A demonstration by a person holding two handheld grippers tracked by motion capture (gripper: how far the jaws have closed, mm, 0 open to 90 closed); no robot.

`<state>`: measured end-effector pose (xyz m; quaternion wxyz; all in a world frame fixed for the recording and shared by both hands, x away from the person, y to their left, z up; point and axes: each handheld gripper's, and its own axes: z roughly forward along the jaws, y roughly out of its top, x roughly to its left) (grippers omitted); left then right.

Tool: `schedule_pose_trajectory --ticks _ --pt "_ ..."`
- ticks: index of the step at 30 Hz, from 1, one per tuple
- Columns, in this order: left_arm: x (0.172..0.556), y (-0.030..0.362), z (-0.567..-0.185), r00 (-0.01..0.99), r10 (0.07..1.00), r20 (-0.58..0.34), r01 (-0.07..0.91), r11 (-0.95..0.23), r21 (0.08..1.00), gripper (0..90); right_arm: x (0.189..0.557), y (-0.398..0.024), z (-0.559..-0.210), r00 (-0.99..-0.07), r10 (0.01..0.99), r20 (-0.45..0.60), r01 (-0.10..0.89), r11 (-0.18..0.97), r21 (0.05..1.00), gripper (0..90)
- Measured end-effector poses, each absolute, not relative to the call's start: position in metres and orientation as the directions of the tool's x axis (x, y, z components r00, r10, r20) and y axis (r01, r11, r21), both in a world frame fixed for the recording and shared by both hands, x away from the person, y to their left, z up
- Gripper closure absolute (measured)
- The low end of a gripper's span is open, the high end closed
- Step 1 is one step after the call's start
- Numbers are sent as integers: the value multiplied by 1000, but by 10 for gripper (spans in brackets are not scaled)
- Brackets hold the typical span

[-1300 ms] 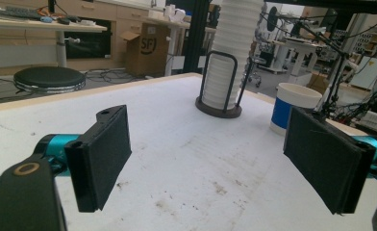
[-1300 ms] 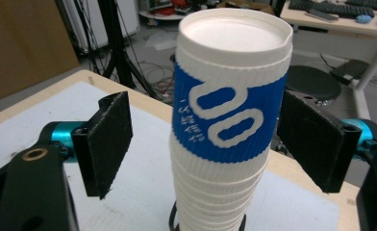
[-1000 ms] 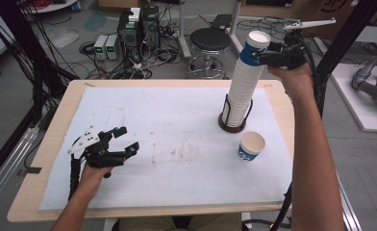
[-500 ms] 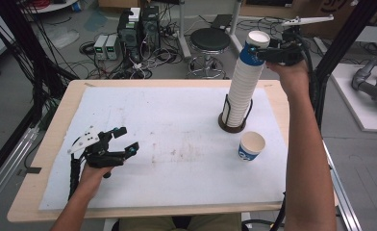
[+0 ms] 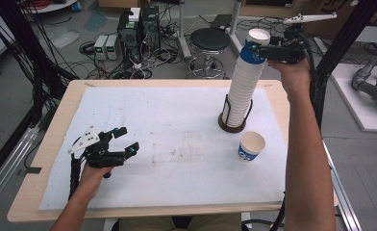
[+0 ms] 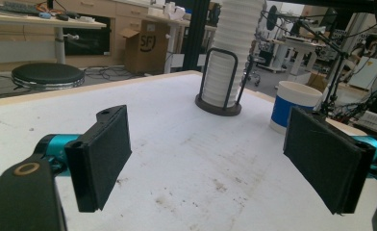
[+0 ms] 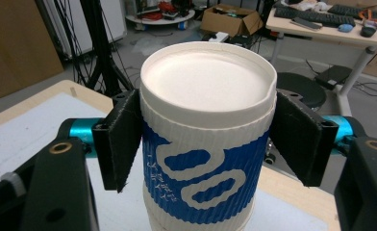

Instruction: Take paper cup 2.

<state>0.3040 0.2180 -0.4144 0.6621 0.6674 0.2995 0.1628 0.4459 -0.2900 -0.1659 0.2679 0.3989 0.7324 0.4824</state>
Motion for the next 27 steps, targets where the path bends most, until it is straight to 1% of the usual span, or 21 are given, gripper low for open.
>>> schedule_pose_trajectory --ticks 7,19,27 --pt "304 218 -415 768 614 -179 186 54 981 167 439 -292 -152 -536 844 -2 275 177 945 305" --pt "304 217 -415 769 613 -181 187 55 981 167 418 -301 -122 -528 849 -20 193 143 971 306" --pt "303 217 -414 770 611 -183 189 56 980 167 408 -305 -111 -525 850 -40 165 148 975 307"
